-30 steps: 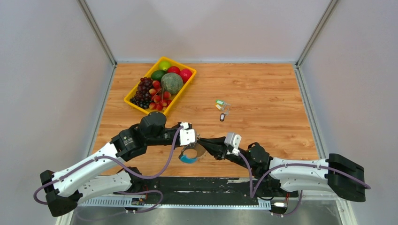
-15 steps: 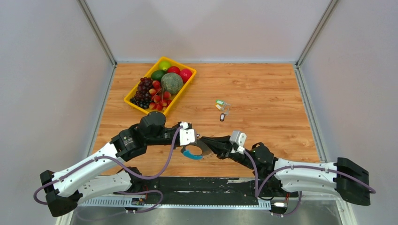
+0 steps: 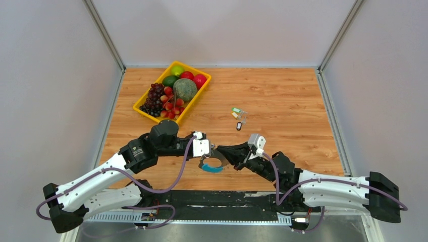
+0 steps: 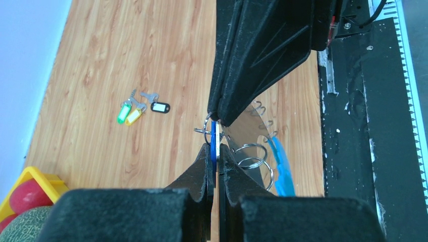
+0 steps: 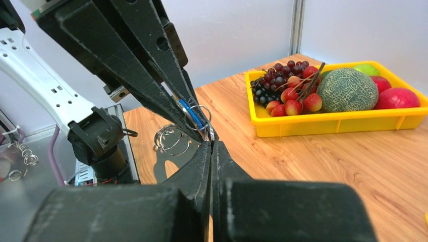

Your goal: Remove the keys from the keyring

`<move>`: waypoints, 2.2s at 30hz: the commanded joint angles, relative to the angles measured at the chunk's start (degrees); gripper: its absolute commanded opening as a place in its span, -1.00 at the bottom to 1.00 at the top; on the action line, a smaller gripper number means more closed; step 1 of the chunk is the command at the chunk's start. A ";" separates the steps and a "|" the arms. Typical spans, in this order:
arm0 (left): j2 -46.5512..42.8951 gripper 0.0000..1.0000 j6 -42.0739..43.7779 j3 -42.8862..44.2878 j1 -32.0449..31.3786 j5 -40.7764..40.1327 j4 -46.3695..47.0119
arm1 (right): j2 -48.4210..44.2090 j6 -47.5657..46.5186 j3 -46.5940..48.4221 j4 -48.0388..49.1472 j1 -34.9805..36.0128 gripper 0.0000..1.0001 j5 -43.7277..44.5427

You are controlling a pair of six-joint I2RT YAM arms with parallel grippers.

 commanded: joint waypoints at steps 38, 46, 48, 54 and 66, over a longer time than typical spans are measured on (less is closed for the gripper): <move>-0.52 -1.00 0.63 0.54 -0.37 3.62 1.33 | -3.34 8.49 10.94 -22.63 -1.17 -0.92 -4.99; -0.30 -1.00 0.46 0.61 -0.45 5.34 1.72 | -17.32 5.17 0.45 -21.88 -1.17 -0.34 -6.47; -0.27 -1.00 0.61 0.47 -0.38 6.01 1.83 | -19.51 4.87 -1.55 -20.38 -1.16 -0.32 -6.11; -0.17 -1.00 0.81 0.38 -0.42 7.56 2.03 | -18.52 2.63 -4.36 -12.44 -1.17 -0.32 -7.13; -0.11 -1.00 1.14 0.13 -0.44 8.38 2.05 | -5.44 0.02 -1.94 -0.37 -1.17 -0.32 -12.51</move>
